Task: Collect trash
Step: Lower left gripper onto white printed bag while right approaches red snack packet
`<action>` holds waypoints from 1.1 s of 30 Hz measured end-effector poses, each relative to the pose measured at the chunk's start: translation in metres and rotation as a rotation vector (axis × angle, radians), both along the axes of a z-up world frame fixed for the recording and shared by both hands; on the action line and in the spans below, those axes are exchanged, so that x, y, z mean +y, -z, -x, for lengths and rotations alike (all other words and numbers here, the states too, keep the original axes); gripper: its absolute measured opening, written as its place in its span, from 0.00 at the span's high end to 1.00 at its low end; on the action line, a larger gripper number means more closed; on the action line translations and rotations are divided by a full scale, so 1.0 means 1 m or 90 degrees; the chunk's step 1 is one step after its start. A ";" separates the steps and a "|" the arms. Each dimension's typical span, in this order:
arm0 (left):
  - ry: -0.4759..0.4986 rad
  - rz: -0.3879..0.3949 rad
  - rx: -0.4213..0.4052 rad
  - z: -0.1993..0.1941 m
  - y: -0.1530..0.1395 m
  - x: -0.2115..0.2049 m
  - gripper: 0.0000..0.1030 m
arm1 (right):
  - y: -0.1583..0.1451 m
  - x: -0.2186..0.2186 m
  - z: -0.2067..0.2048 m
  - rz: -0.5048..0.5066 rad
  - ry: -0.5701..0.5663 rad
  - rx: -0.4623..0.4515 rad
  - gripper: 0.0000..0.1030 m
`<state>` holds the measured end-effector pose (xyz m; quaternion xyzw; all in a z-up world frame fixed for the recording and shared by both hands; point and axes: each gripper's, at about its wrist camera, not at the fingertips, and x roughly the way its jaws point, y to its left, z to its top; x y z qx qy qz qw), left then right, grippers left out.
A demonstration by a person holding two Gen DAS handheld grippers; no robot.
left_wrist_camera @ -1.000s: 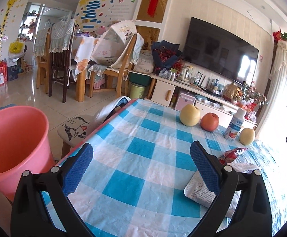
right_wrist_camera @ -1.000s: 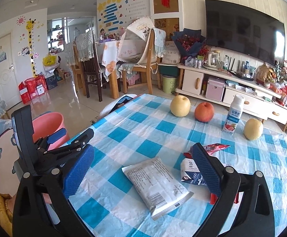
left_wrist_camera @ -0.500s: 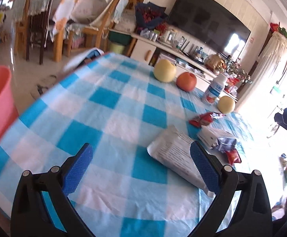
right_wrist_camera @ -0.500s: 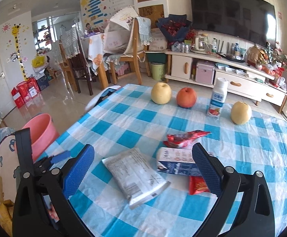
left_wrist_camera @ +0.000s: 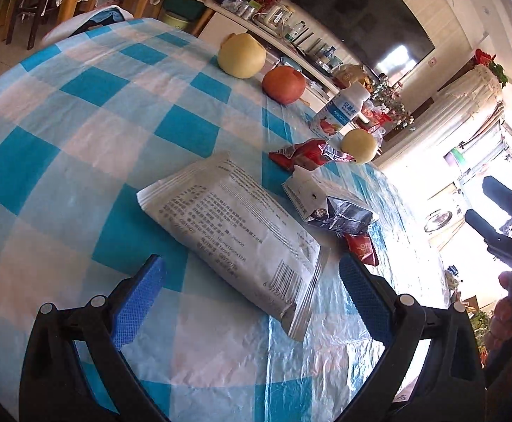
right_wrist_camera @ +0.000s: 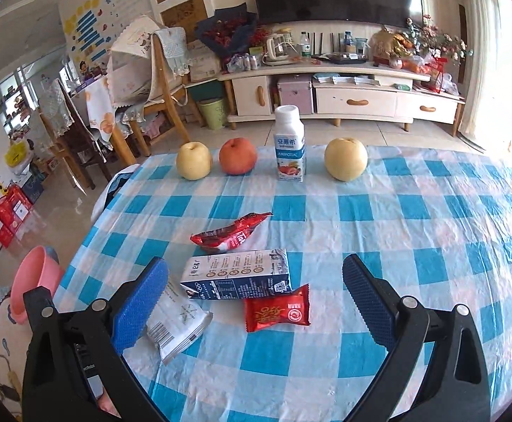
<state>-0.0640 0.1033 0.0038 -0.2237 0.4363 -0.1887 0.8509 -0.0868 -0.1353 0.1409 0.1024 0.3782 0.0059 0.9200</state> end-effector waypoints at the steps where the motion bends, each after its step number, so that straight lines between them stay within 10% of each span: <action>1: 0.004 -0.011 -0.006 -0.003 0.000 -0.006 0.04 | 0.001 -0.003 0.001 -0.006 0.003 0.004 0.05; 17: 0.126 -0.310 -0.057 -0.044 0.004 -0.098 0.04 | 0.010 -0.032 -0.001 -0.046 0.029 0.050 0.05; 33: 0.080 -0.313 -0.068 -0.031 0.001 -0.092 0.22 | 0.069 -0.011 -0.021 -0.027 -0.005 0.160 0.05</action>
